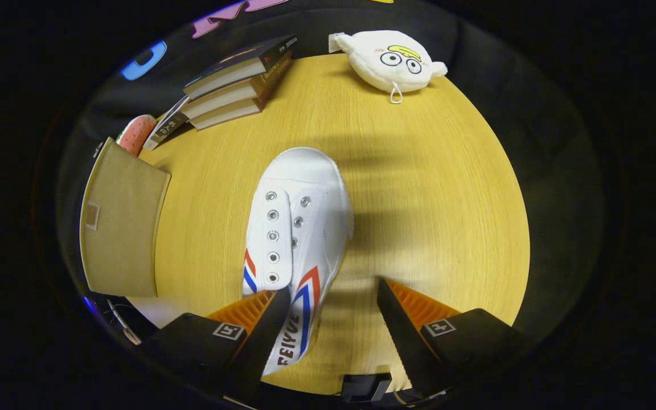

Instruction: Open the storage box then place both shoes into the box .Put the left shoe in first, then the right shoe, with the right side of both shoes facing outward in a uniform manner.

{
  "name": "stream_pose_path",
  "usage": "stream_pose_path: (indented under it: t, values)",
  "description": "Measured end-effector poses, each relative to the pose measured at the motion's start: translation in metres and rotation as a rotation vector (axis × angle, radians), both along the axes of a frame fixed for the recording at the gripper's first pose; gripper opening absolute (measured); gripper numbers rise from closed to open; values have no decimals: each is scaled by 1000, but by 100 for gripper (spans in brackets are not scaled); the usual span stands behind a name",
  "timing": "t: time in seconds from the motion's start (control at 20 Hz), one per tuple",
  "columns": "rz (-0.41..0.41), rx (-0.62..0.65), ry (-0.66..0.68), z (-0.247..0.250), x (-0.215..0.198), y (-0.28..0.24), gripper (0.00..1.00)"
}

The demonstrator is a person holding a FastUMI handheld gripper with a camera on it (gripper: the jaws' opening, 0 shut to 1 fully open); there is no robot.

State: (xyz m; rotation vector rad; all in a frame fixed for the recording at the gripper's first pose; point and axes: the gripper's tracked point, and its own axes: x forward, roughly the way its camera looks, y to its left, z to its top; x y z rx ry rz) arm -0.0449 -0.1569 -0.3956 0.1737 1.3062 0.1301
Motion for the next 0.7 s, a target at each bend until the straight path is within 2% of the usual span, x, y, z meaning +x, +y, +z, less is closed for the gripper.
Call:
stream_pose_path:
  t: [0.05,0.1,0.15,0.25,0.35,0.4,0.45,0.5,0.7]
  values:
    - [-46,85,29,1,-2,14,94]
    - [-109,112,51,0,-3,17,68]
    - [-125,124,52,-1,-2,16,42]
    - [-125,120,40,1,-3,16,41]
    - [-131,115,35,4,-2,15,35]
    - [-138,115,29,6,-1,12,26]
    - [-143,123,27,3,-2,14,25]
    - [-142,130,22,6,0,11,15]
    - [-175,153,12,12,-1,13,7]
